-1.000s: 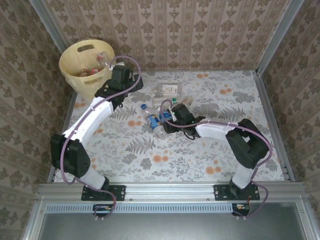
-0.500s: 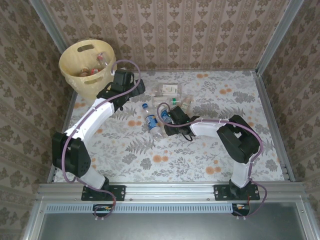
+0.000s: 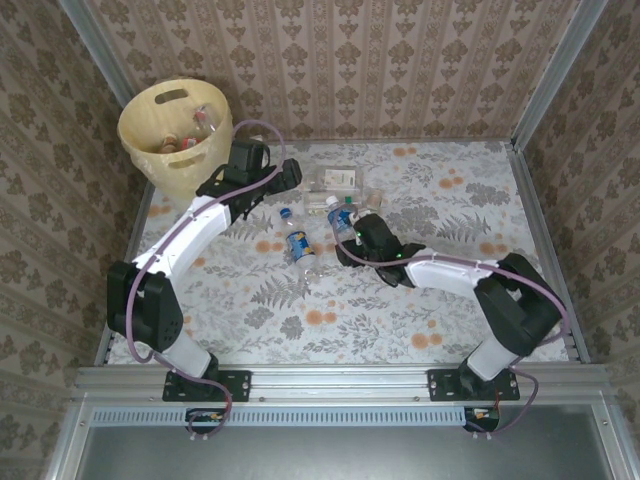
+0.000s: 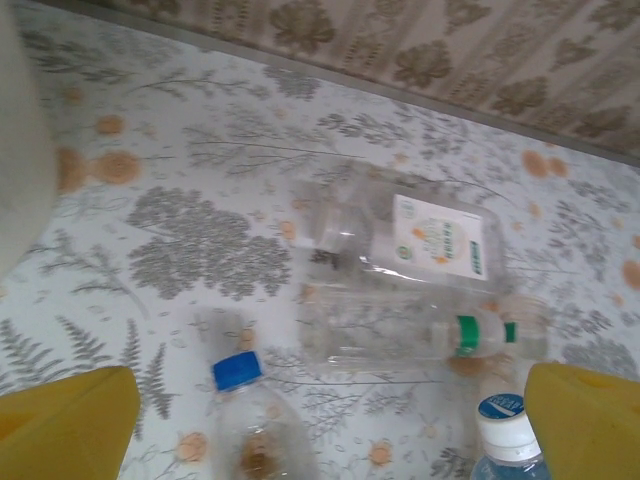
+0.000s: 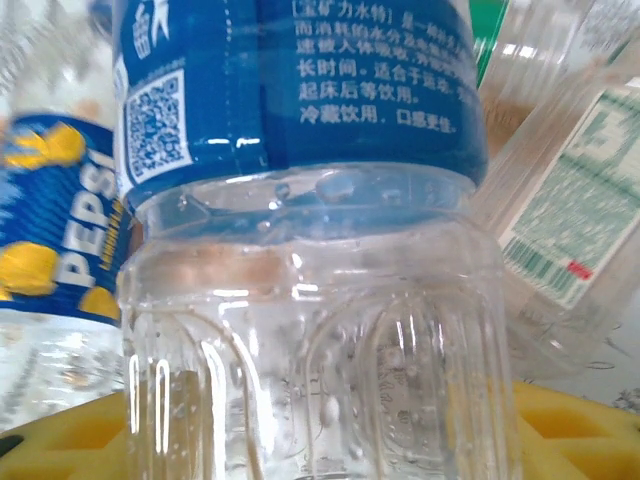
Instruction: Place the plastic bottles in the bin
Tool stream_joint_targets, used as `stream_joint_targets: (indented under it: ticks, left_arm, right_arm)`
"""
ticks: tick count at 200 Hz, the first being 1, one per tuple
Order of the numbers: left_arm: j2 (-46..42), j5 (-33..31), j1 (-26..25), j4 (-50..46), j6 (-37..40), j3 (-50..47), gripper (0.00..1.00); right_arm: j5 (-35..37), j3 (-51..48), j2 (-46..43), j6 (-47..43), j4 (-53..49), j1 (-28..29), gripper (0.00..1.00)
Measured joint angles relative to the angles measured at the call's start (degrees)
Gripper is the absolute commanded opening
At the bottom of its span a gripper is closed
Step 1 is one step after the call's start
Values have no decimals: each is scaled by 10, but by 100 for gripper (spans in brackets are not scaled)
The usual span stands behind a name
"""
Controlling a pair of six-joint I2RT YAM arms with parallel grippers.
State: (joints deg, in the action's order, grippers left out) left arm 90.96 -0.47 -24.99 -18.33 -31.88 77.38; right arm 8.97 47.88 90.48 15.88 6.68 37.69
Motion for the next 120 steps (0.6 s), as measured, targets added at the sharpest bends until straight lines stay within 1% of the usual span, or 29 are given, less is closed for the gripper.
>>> stream_joint_targets:
  ticks: [36, 61, 95, 120]
  left_arm:
    - [-3, 113, -1, 57, 8, -33, 100]
    - [-5, 190, -8, 98, 8, -53, 100]
    - [-6, 273, -48, 174, -3, -81, 100]
    - [-6, 318, -74, 221, -14, -87, 100]
  right_arm:
    - [-35, -49, -69, 39, 62, -27, 45]
    - [-62, -72, -102, 61, 100, -45, 45]
    - [-103, -80, -124, 76, 138, -48, 45]
    - [-132, -80, -124, 85, 161, -48, 45]
